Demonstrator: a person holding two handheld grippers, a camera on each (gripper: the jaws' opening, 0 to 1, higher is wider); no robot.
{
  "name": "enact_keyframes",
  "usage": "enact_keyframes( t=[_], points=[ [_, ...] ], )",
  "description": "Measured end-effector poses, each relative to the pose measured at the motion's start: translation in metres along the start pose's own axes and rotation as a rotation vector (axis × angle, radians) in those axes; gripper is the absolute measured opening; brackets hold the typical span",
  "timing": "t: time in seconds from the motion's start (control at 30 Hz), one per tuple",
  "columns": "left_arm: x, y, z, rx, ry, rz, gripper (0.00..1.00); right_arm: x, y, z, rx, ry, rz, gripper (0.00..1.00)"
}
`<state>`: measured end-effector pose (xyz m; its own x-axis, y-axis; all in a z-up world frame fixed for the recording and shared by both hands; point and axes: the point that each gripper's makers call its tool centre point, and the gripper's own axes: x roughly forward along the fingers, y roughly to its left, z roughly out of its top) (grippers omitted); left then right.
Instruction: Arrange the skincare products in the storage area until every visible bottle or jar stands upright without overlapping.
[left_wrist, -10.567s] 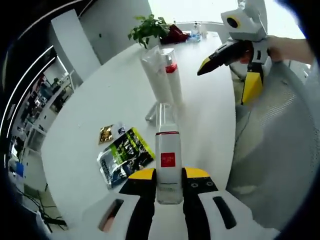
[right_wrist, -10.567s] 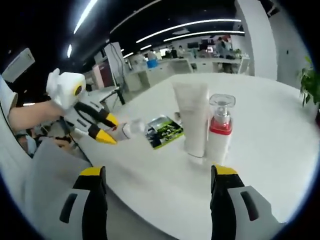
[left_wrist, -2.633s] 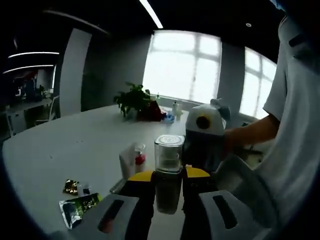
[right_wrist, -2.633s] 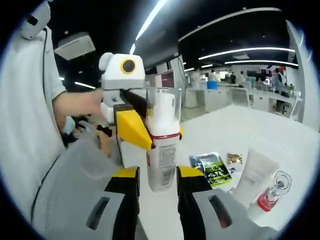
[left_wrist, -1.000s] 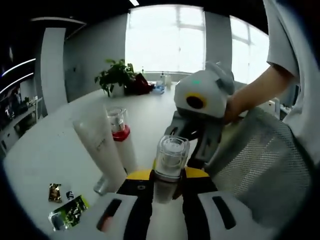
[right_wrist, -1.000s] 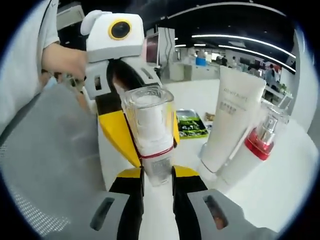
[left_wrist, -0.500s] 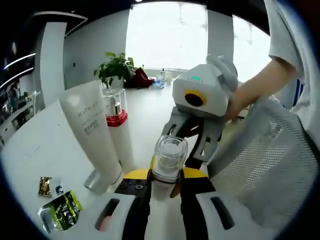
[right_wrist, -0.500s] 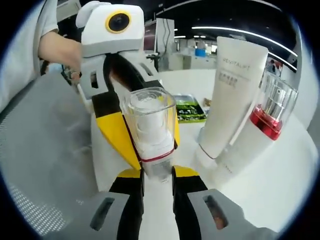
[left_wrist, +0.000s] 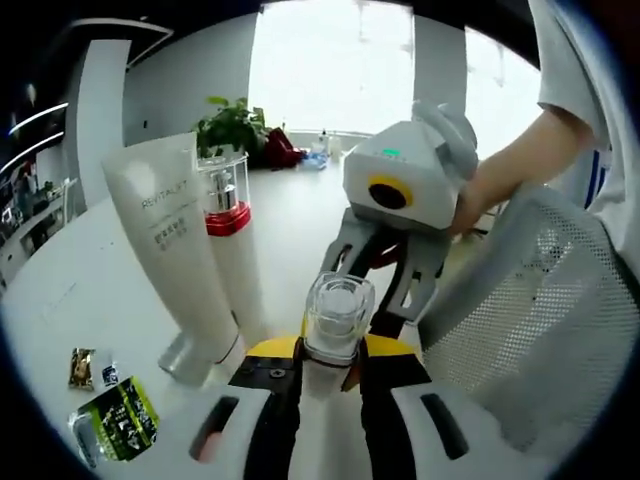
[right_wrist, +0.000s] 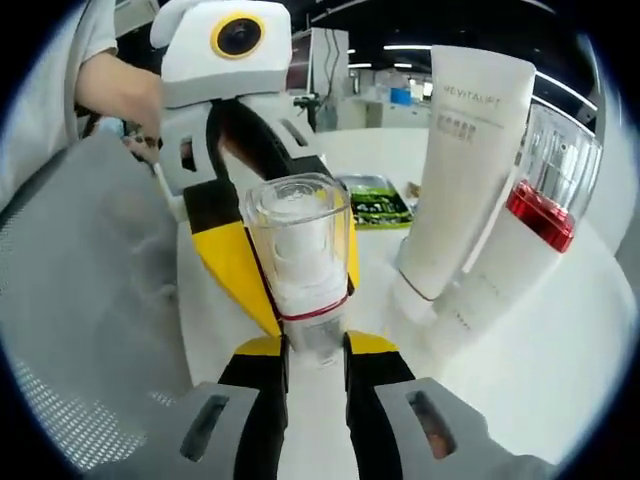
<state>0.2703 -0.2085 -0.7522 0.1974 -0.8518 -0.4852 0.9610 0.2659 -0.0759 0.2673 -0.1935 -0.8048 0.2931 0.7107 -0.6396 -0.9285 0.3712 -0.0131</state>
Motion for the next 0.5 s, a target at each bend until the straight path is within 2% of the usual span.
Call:
enact_keyframes(
  t=[0.27, 0.5],
  points=[
    [0.0009, 0.0026, -0.0002, -0.022, 0.0, 0.003, 0.2, 0.0014, -0.0002, -0.0022, -0.014, 0.019, 0.0, 0.21],
    [0.0007, 0.0077, -0.0078, -0.028, 0.013, 0.011, 0.23, 0.0031, 0.0, -0.0057, 0.016, 0.018, 0.003, 0.23]
  ],
)
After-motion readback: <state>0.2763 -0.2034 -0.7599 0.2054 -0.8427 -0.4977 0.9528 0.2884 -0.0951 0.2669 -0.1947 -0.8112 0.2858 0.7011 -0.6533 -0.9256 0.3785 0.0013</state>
